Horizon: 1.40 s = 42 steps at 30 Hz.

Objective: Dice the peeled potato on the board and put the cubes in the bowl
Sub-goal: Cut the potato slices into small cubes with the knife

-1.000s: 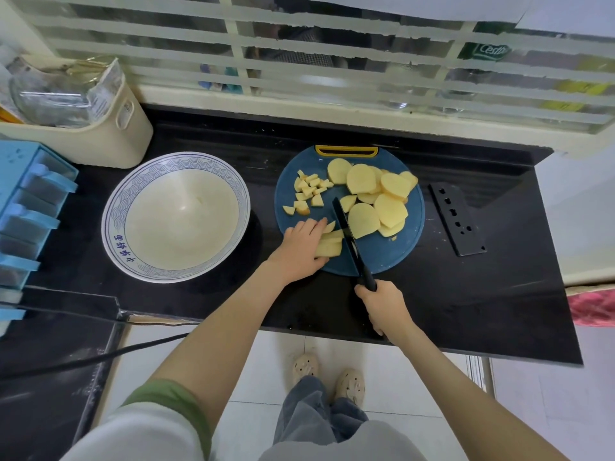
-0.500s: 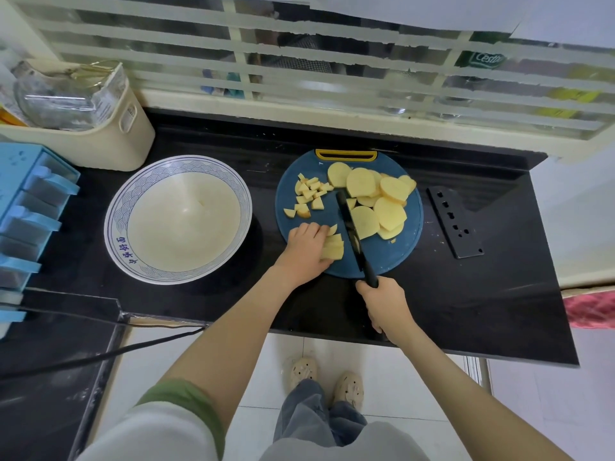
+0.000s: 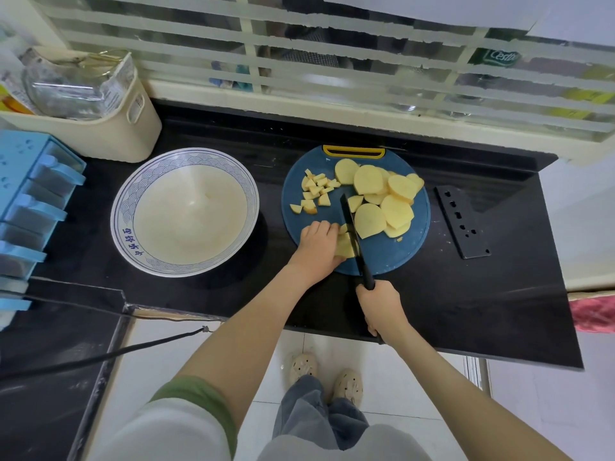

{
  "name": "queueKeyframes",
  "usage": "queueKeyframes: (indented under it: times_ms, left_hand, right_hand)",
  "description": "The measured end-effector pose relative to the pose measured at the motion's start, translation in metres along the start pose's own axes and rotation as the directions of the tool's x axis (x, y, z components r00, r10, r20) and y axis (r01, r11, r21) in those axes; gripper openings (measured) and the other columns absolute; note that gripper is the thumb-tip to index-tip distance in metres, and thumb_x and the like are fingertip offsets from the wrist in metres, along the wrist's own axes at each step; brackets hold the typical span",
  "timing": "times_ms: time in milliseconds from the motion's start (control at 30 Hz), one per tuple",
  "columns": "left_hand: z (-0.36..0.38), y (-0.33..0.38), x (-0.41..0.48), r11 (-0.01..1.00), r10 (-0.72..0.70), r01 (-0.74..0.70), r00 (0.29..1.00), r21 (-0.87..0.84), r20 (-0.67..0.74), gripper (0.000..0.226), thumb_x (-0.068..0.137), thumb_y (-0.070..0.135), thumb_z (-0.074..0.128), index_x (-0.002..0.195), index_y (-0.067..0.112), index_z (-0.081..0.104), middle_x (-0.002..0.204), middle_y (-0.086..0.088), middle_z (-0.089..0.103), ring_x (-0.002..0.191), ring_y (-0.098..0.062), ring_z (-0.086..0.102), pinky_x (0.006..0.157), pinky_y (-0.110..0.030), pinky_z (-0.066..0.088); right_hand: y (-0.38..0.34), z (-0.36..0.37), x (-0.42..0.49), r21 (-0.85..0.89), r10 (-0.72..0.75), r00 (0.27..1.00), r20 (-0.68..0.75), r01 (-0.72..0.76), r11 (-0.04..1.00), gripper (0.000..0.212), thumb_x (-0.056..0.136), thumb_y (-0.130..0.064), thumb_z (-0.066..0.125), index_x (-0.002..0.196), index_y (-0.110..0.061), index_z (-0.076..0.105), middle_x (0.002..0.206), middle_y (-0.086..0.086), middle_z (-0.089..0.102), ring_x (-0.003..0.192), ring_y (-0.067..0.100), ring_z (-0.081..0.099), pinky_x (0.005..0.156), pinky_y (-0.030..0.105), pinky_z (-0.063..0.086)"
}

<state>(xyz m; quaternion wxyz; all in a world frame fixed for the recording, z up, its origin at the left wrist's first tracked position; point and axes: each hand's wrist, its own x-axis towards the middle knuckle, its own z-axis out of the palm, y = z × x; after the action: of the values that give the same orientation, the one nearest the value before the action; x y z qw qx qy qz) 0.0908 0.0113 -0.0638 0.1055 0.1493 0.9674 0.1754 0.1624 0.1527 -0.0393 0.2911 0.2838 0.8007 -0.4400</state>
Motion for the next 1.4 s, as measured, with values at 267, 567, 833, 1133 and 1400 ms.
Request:
queueKeyframes:
  times_ms: [267,567,833,1133,1400]
  left_hand:
    - [0.004,-0.005,0.001,0.998,0.024,-0.024,1.0,-0.053,-0.005,0.063,0.089,0.037,0.059,0.139,0.008,0.036,0.126,-0.006,0.043,0.117,-0.022,0.037,0.099,-0.03,0.023]
    - [0.005,-0.009,0.001,0.998,0.026,-0.026,1.0,-0.057,0.01,0.064,0.088,0.04,0.062,0.139,0.011,0.037,0.125,-0.005,0.043,0.118,-0.022,0.038,0.099,-0.03,0.024]
    - [0.002,-0.009,-0.006,0.981,-0.095,0.097,0.995,-0.166,0.02,0.068,0.084,0.044,0.064,0.141,0.018,0.037,0.13,0.0,0.043,0.123,-0.021,0.036,0.105,-0.034,0.023]
    - [-0.003,-0.011,-0.005,0.991,-0.067,0.067,0.998,-0.116,0.004,0.055,0.09,0.042,0.059,0.137,0.017,0.044,0.126,0.0,0.048,0.12,-0.019,0.039,0.101,-0.032,0.023]
    - [0.001,-0.013,-0.006,0.993,-0.019,0.017,1.0,-0.113,-0.017,0.053,0.091,0.036,0.059,0.135,0.011,0.046,0.123,-0.004,0.048,0.118,-0.021,0.04,0.1,-0.031,0.022]
  right_hand:
    - [0.001,0.002,0.009,-0.048,0.027,1.0,0.011,-0.026,0.998,0.019,0.097,-0.017,0.048,0.08,-0.009,0.05,0.071,0.009,0.052,0.056,0.021,0.048,0.049,0.031,0.043]
    - [-0.017,-0.001,0.022,-0.053,0.066,0.998,0.017,-0.065,0.996,0.015,0.094,-0.016,0.048,0.082,-0.008,0.046,0.068,0.009,0.048,0.053,0.021,0.045,0.045,0.028,0.039]
    - [-0.014,-0.015,0.002,0.05,-0.007,1.0,-0.001,0.007,0.999,0.018,0.094,-0.016,0.049,0.076,-0.012,0.047,0.065,0.006,0.044,0.05,0.02,0.039,0.044,0.029,0.036]
    - [-0.006,-0.007,-0.005,0.018,0.02,0.998,0.053,-0.021,1.0,0.017,0.096,-0.018,0.05,0.079,-0.011,0.05,0.071,0.006,0.048,0.058,0.02,0.045,0.052,0.031,0.041]
    - [-0.003,0.005,0.007,-0.094,0.053,0.998,0.029,-0.05,0.994,0.017,0.095,-0.017,0.048,0.081,-0.01,0.05,0.074,0.007,0.052,0.061,0.021,0.051,0.056,0.033,0.046]
